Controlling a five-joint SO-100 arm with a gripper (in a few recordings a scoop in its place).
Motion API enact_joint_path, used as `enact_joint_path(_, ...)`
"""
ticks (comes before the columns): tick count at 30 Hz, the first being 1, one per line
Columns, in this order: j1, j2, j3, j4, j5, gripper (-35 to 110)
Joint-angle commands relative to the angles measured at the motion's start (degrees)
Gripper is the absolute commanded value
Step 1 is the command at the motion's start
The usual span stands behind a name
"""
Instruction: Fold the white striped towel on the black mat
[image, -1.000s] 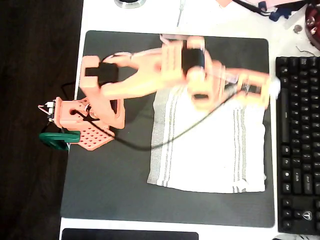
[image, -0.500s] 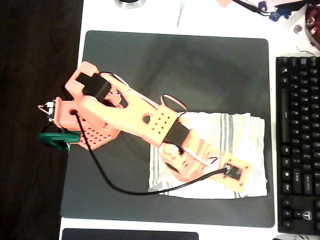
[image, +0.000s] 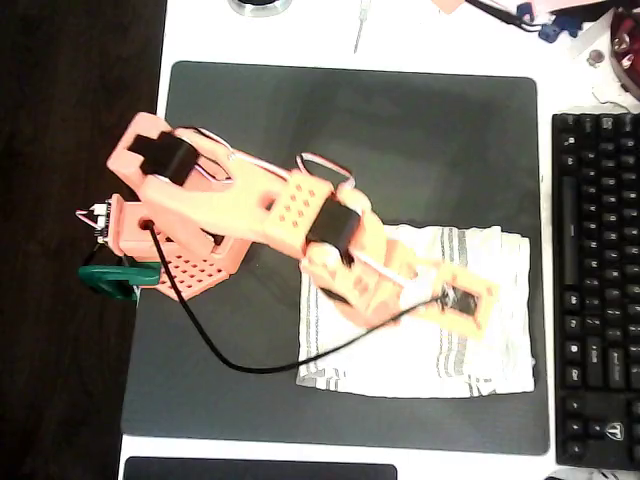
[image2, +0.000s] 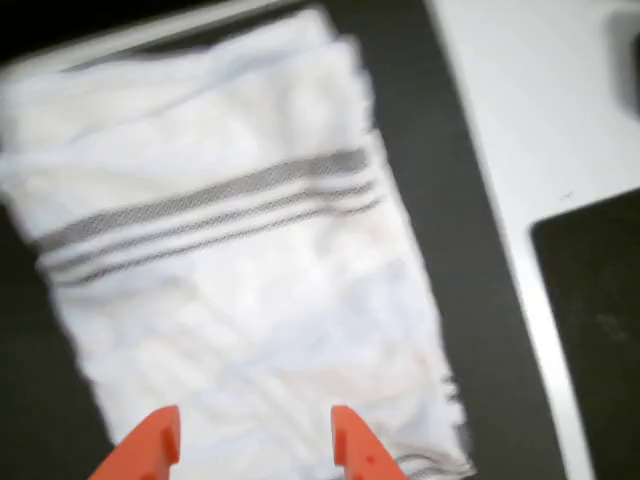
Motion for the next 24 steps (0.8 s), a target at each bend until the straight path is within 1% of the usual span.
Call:
enact_joint_path(1,-3.08,7.38,4.22,1.41,1.05,21)
enact_joint_path(4,-5.71,13.54,9.76,1.76,2.11,19)
enact_joint_path(12,-6.15,33.22,28.48,-0.70,0.26,8)
enact_joint_path(15,-8.96,39.99,33.22,-0.35,0.70,5)
enact_joint_path(20,-13.01,42.19,33.13,3.69,6.50,4)
enact_joint_path(24,-10.46,44.74,34.19,4.92,10.02,4)
